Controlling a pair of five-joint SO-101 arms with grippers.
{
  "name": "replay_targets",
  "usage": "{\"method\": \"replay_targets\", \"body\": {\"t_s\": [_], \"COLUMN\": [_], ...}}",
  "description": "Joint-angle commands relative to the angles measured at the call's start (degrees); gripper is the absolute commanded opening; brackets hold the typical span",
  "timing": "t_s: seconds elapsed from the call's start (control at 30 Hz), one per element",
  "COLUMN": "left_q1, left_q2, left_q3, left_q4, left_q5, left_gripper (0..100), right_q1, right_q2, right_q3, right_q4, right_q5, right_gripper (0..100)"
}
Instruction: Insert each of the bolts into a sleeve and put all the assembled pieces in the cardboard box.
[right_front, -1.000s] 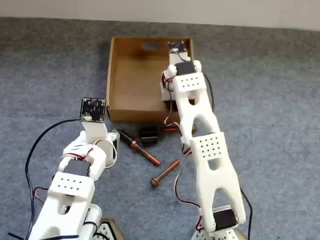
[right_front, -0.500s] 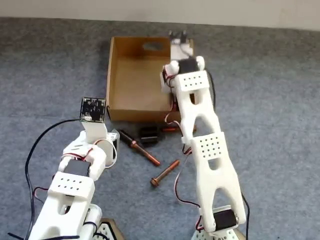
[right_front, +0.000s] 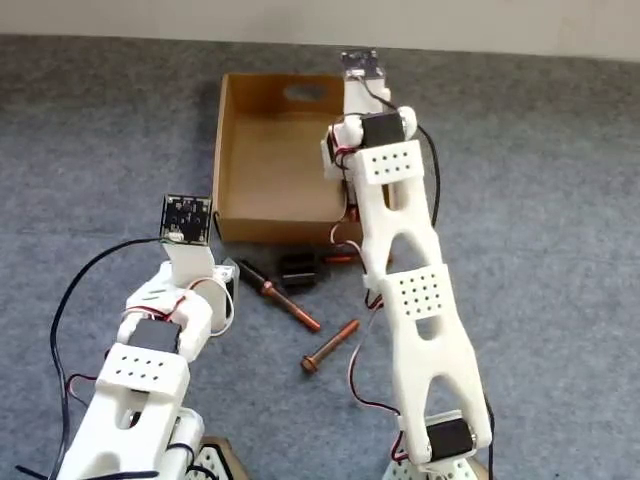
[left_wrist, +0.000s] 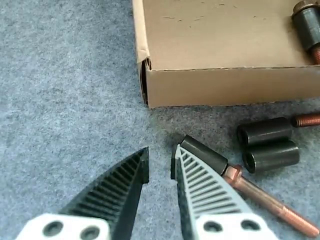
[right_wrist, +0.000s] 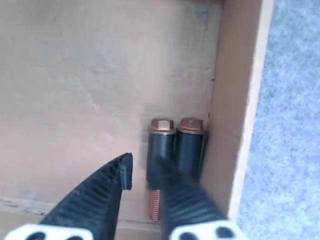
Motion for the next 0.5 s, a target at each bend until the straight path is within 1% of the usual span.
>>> {"method": "replay_targets", "body": {"t_s": [0.0, 0.3, 0.4, 0.47], "left_q1": [0.7, 0.7, 0.7, 0.7], "left_q2": [-1.4, -1.4, -1.4, -1.4], "left_q3": [-0.3, -0.1, 0.0, 0.0], "left_q4": [-1.1, -1.1, -1.1, -1.1], "left_q5": [0.2, 0.2, 0.1, 0.1], "left_gripper": [10, 10, 10, 10], "right_q1": [0.7, 1.1, 0.2, -0.5], "right_q2": [-7.3, -25.4, -33.5, -41.3], "right_q3": [-6.5, -5.1, 2.7, 13.2], "right_q4": [0.6, 2.0, 2.1, 2.1], "right_q5": [-0.6, -0.6, -0.6, -0.6], "right_gripper": [3.0, 2.9, 2.9, 2.9]}}
